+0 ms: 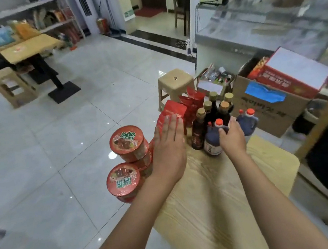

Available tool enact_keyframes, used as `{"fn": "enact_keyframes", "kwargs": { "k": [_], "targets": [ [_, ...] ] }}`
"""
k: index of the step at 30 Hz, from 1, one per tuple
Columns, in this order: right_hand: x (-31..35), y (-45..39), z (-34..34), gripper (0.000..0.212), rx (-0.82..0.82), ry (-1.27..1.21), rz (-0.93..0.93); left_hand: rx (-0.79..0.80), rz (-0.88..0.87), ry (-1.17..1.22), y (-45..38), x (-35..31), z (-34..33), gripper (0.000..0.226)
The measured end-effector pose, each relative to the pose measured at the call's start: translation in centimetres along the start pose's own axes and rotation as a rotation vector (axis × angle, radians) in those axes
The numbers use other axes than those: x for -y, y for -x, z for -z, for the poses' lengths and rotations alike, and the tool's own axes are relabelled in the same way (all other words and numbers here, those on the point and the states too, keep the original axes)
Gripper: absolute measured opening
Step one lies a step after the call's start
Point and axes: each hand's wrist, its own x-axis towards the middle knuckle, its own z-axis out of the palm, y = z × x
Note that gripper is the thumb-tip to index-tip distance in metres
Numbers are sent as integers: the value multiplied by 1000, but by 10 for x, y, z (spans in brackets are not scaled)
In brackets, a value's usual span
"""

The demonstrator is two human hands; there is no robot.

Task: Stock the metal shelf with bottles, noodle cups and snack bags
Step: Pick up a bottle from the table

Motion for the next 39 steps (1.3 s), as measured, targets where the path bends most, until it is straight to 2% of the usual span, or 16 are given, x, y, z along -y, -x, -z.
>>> {"fn": "enact_keyframes", "kwargs": {
  "k": [4, 7, 9, 12, 15, 18, 21, 23, 28, 32, 34, 36, 39],
  "targets": [
    [-18, -20, -15, 59, 115, -36, -37, 30, 9, 13, -9, -5, -11, 55],
    [-26, -26, -18, 55, 114, -40, -44, 59, 25, 38, -8, -4, -13, 54],
    [-28, -24, -17, 45, 107, -8, -49, 67, 40, 85, -5, -6, -10, 54],
    [-29, -17, -16, 17, 107, -7, -78, 88, 41, 130, 3, -9, -7, 58],
    [-29, -3, -15, 20, 124, -99, -164, 125, 21, 157, 9, -11, -10, 61],
    [-35, 18, -11, 27, 57, -137, -247, 174, 3, 172, 17, -12, -10, 62],
    [-35, 50, 2, 21, 41, -314, -294, 206, -26, 189, 27, -18, -7, 61],
    [-28, 71, 16, 24, 28, -392, -268, 220, -49, 201, 35, -20, -6, 63],
    [25, 123, 71, 27, 14, -479, -11, 234, -53, 329, 53, -17, 7, 74],
    [85, 154, 96, 22, 82, -689, 94, 298, 59, 682, 69, -6, 31, 98],
    [117, 167, 95, 21, 142, -795, 152, 243, 124, 859, 81, 8, 48, 96],
    [155, 185, 88, 23, 234, -856, 180, 159, 204, 920, 98, 28, 74, 87],
    [213, 220, 69, 26, 400, -930, 265, -26, 353, 936, 124, 63, 114, 99]
  ]
}}
